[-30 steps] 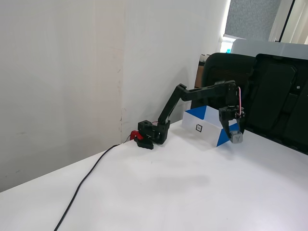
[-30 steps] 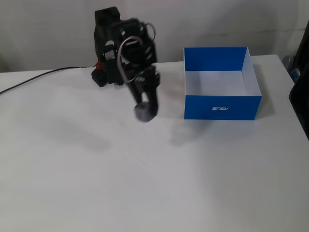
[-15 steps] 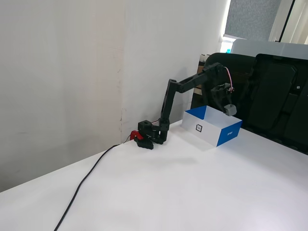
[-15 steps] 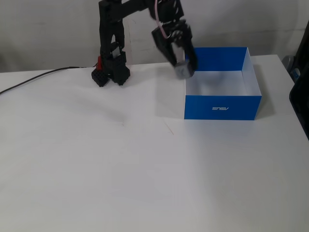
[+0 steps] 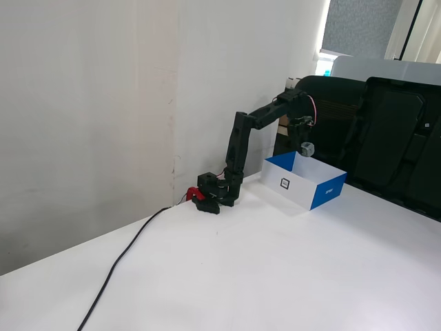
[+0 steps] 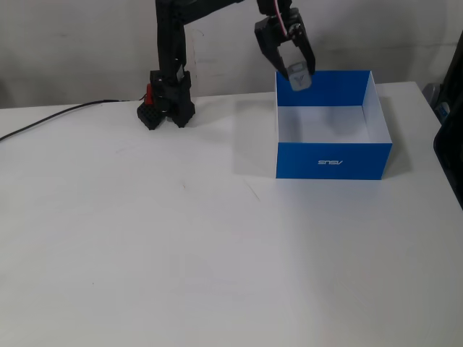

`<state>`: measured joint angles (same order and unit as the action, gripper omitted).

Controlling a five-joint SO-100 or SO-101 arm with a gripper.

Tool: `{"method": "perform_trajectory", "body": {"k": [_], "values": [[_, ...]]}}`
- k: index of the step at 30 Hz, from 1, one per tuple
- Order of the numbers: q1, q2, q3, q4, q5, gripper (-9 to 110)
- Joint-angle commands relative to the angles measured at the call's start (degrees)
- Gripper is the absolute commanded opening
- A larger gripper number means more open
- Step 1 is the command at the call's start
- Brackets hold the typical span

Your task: Grasp the gray block and put it in the box.

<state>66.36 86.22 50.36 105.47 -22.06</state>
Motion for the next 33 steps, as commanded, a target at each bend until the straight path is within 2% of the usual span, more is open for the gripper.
{"method": "perform_trajectory", "body": {"k": [1,8,9,11,12,20,24,26,27,33], "values": [[2.37,0.97,-0.44,2.20,0.53,0],[3.60,-1.49,-0.44,1.14,0.62,0],[3.78,-1.67,-0.44,1.14,0.62,6],[3.96,-2.02,-0.44,1.23,0.70,26],[3.96,-2.11,-0.44,1.32,0.70,30],[4.57,-2.29,-0.62,0.88,0.26,35],[5.27,-2.37,-0.97,0.79,0.35,32],[4.75,-2.29,-0.97,1.14,0.53,16],[4.22,-1.93,-0.97,1.32,0.62,0],[-2.55,4.92,2.46,1.76,0.62,0]]}}
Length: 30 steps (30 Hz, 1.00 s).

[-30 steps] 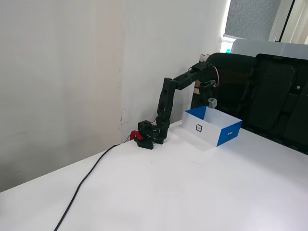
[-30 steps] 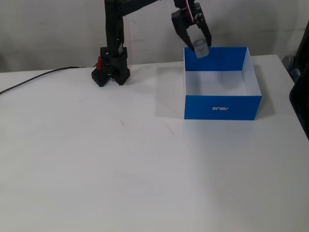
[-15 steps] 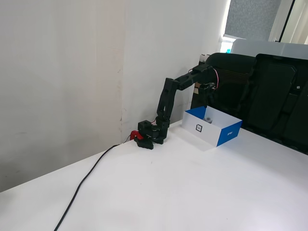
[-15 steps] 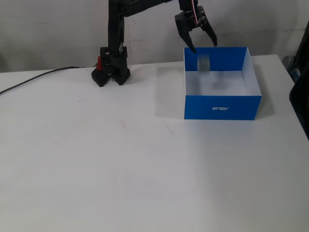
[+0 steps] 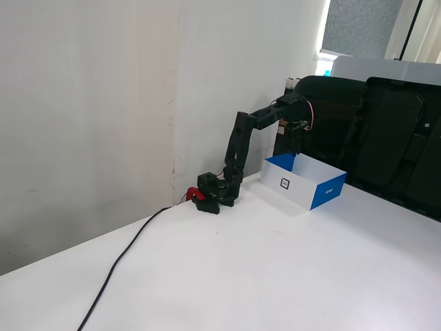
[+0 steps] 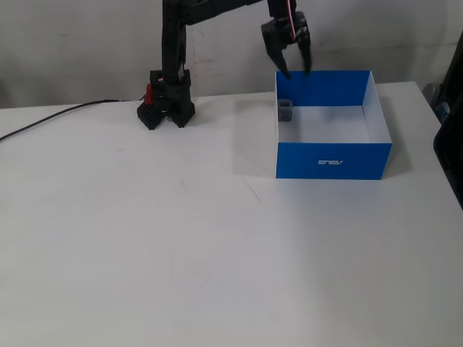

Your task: Grasp the gray block and put it in the box.

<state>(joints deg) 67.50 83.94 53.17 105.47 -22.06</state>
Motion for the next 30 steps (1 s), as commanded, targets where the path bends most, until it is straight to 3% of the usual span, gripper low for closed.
{"method": "perform_trajectory", "body": {"k": [1,14,18,24,30], "values": [[-5.71,8.44,0.18,1.93,0.62,0],[-44.38,20.92,11.60,0.09,0.97,0],[-55.02,24.70,18.90,-5.80,2.29,0],[-65.04,34.10,37.71,-19.42,5.01,0],[-67.59,41.48,54.76,-30.06,6.50,0]]}}
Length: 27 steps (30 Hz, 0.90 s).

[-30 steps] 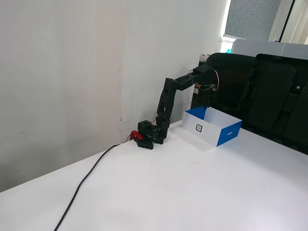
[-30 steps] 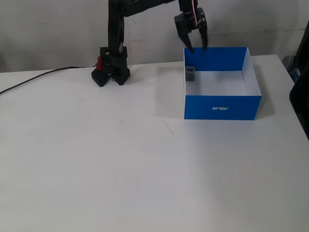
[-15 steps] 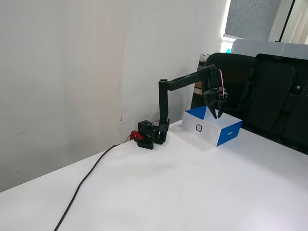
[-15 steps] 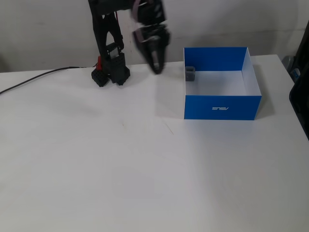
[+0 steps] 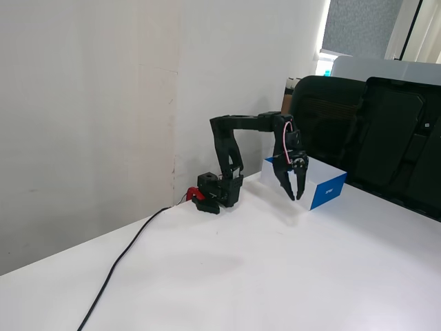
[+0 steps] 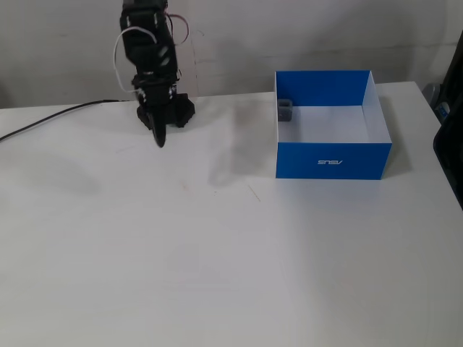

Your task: Grasp the gray block and put it in the box.

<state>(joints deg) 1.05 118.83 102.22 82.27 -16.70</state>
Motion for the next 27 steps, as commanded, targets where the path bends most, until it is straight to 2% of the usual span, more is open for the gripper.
{"method": "perform_trajectory", "body": {"k": [1,19,27], "values": [[-1.32,8.61,9.14,-9.40,1.76,0],[-4.39,33.49,43.59,-34.80,11.07,0],[-4.75,50.10,58.18,-34.89,11.95,0]]}}
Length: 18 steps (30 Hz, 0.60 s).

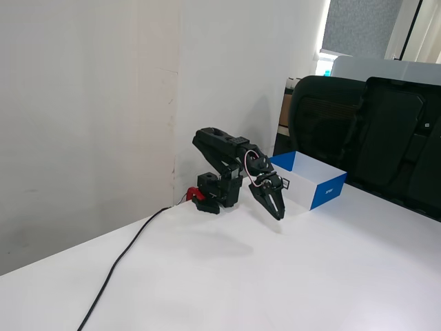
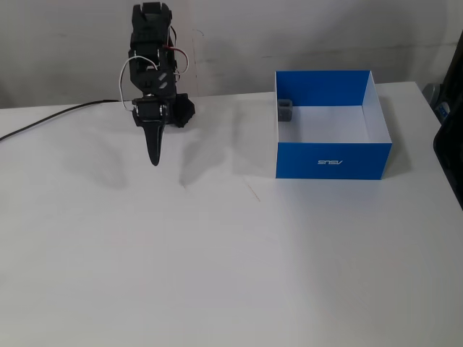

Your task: Grasp the gray block and put it in the box.

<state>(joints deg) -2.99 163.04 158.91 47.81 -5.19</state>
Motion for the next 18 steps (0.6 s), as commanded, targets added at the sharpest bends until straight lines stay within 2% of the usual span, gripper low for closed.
{"method": "perform_trajectory", "body": {"k": [1,7,18], "values": [[-0.88,8.09,2.90,0.44,0.44,0],[-0.97,31.46,13.36,13.62,0.44,0],[-0.53,31.38,16.79,17.84,0.26,0]]}}
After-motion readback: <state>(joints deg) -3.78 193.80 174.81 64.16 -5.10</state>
